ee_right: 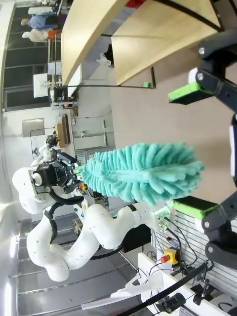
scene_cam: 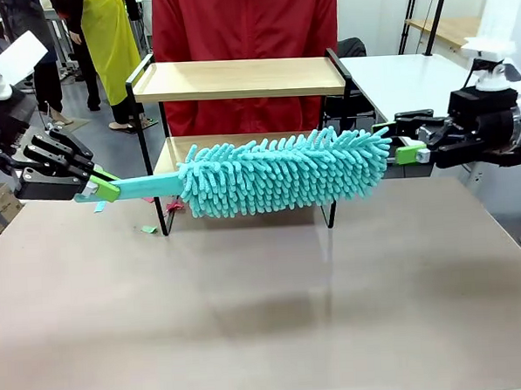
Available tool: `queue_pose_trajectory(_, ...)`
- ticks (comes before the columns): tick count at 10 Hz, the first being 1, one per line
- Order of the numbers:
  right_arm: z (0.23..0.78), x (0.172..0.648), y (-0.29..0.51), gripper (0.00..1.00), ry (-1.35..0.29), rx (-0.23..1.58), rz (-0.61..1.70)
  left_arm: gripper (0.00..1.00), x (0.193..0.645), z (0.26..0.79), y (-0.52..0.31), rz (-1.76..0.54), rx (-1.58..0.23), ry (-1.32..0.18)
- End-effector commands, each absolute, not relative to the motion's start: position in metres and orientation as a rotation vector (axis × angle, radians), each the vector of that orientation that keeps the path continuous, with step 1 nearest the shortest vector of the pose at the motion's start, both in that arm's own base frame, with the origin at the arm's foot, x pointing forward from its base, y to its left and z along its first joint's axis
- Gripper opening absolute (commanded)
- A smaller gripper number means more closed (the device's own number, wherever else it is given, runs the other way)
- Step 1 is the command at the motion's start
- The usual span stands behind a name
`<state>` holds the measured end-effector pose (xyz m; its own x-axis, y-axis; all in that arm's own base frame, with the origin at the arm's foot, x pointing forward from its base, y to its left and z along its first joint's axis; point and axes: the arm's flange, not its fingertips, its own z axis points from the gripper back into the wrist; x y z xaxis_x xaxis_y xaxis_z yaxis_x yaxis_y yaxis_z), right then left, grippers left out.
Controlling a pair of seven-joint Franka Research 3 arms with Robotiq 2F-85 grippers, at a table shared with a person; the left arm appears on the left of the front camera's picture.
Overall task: Clean the shelf.
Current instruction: Hand the Duster back to the human.
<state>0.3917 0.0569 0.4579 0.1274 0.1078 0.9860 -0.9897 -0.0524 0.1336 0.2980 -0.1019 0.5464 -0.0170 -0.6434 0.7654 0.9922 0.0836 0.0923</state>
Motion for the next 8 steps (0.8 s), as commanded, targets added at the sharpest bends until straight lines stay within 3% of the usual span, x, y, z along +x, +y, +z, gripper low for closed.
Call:
queue_pose_trajectory(1,0.455,0.385,0.075,1.00,-1.039,1.232,1.175,0.13,0.299,0.549,-0.104,-1.420,-0.605,-0.803)
queue_pose_trajectory(8,0.442,0.384,0.131,1.00,-1.051,1.321,1.155,0.13,0.299,0.549,-0.104,-1.420,-0.605,-0.803)
